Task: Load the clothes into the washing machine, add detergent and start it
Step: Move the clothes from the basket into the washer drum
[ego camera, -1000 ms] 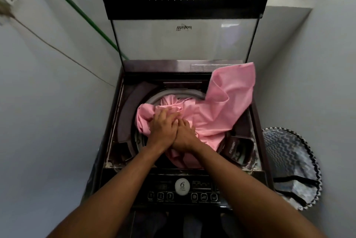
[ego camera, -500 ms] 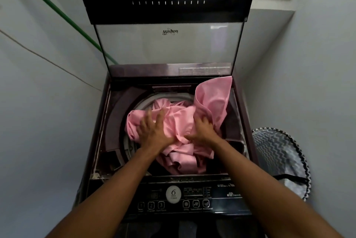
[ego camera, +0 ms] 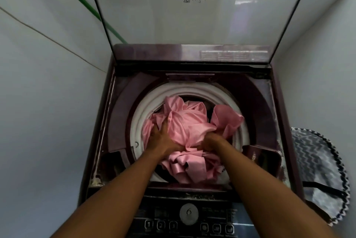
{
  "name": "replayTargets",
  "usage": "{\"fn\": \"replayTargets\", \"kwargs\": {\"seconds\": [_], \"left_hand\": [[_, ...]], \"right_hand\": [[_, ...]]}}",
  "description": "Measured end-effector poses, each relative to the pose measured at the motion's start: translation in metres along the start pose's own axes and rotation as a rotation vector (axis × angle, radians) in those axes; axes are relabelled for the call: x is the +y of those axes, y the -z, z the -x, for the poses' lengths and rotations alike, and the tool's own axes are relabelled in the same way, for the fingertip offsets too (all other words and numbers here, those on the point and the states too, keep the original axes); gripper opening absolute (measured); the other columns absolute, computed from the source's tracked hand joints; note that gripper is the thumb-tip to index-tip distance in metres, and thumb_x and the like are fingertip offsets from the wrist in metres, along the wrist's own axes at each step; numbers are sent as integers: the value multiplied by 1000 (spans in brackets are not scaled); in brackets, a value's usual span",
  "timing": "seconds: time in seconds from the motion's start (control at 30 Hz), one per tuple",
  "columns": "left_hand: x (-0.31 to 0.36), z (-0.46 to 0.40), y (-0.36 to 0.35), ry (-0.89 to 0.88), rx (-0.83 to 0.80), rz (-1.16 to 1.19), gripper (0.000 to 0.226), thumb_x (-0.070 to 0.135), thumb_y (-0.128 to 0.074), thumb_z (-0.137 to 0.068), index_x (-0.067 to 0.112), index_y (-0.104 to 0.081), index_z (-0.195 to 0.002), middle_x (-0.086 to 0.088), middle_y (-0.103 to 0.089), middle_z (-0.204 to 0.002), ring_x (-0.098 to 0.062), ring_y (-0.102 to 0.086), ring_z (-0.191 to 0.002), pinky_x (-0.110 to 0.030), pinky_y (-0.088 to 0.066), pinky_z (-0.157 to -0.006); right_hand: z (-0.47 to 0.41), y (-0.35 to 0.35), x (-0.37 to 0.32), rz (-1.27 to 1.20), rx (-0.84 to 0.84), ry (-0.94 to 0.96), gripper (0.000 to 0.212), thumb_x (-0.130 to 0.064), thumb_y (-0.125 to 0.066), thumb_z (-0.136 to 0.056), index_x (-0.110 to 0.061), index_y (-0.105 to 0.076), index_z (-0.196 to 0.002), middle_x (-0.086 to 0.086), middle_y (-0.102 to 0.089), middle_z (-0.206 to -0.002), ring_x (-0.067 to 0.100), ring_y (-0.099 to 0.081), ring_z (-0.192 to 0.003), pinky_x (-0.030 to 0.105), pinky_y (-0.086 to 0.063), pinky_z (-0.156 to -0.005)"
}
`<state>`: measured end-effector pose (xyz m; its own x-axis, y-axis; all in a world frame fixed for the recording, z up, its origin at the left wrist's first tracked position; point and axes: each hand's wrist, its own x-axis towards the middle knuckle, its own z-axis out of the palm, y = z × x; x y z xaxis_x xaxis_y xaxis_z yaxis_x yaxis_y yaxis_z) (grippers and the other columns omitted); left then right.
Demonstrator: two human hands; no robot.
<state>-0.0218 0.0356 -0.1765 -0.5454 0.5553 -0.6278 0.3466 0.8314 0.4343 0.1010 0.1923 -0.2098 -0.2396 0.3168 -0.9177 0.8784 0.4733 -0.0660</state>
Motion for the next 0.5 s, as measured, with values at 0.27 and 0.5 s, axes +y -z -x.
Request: {"fn": "replayTargets", "kwargs": {"seconds": [0.27, 0.5], "left_hand": [[-8, -23, -14, 68, -156, -159, 158, 64, -88, -51, 33, 32, -148, -22, 19, -161, -38, 1, -152, -45, -16, -123], [16, 7, 10, -94, 40, -408, 159, 83, -75, -47, 25, 32, -149, -17, 22, -161, -44, 5, -149, -57, -14, -120]], "right_hand": [[7, 4, -14, 153, -180, -105, 71, -55, -53, -95, -11, -39, -149, 9, -47, -148, 28, -45, -134, 39, -35, -114], [-9, 42, -2, -68, -34, -235, 170, -47, -98, -17, -22, -8, -158, 18, -32, -156, 39, -43, -137, 56, -43, -106]]}}
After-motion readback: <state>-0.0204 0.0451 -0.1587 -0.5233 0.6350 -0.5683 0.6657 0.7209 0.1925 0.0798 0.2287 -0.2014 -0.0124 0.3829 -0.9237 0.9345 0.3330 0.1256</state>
